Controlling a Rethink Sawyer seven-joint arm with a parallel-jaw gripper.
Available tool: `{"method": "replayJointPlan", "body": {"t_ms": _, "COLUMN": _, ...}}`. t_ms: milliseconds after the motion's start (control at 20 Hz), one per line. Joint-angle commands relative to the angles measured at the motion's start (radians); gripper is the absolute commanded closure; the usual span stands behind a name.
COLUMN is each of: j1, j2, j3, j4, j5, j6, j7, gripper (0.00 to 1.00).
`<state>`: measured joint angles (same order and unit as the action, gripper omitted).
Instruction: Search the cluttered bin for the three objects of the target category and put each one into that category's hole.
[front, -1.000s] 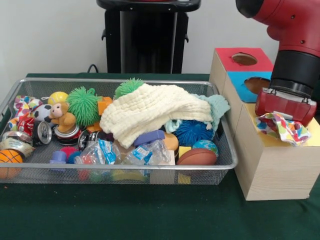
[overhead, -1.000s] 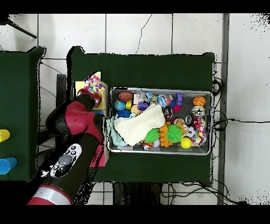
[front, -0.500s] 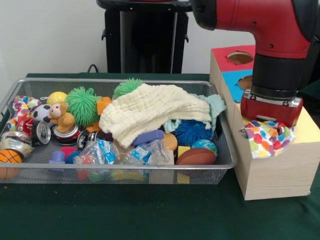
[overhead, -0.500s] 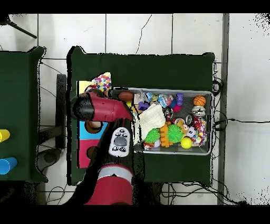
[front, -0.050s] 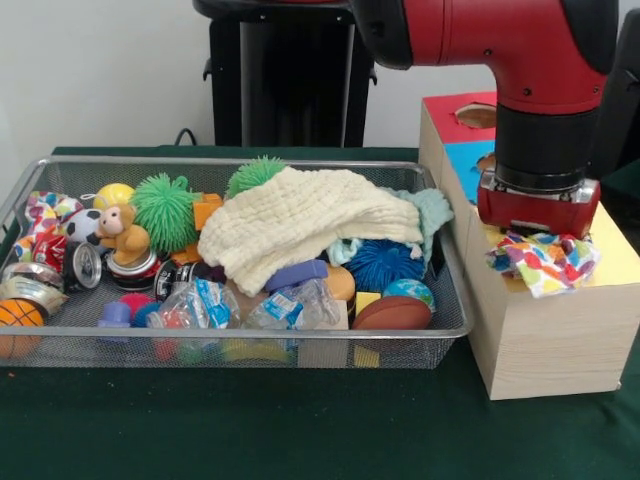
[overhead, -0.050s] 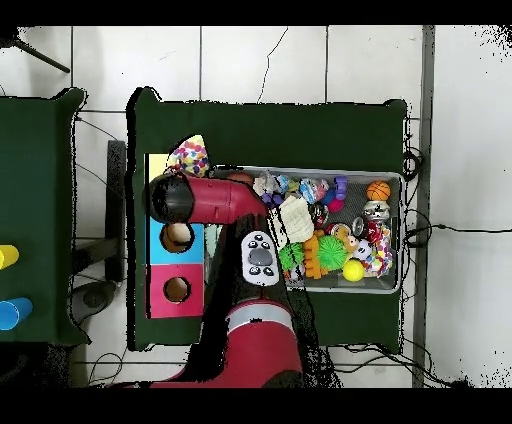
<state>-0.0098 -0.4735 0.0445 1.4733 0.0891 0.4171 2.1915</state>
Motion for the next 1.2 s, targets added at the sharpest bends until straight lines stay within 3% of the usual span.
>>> {"method": "replayJointPlan", "body": {"t_ms": 50, "j1": -0.017, "j2": -0.095, "j3": -0.144, "j4": 0.162, "j5": -0.209, "j6": 0.111, "j7": -0.091, "gripper": 1.00}}
{"method": "replayJointPlan", "body": {"t_ms": 250, "j1": 0.009, "j2": -0.135, "j3": -0.143, "j4": 0.179, "j5": -0.217, "j6": 0.149, "j7": -0.045, "gripper": 1.00}}
{"method": "replayJointPlan", "body": {"t_ms": 500, "j1": -0.024, "j2": -0.099, "j3": -0.075, "j4": 0.165, "j5": -0.215, "j6": 0.097, "j7": -0.027, "gripper": 1.00}}
{"method": "replayJointPlan", "body": {"t_ms": 1000, "j1": -0.033, "j2": -0.130, "j3": -0.033, "j4": 0.185, "j5": -0.182, "j6": 0.156, "j7": -0.015, "gripper": 1.00}}
{"method": "replayJointPlan", "body": {"t_ms": 1200, "j1": -0.064, "j2": -0.125, "j3": 0.033, "j4": 0.214, "j5": -0.136, "j6": 0.227, "j7": -0.027, "gripper": 1.00}}
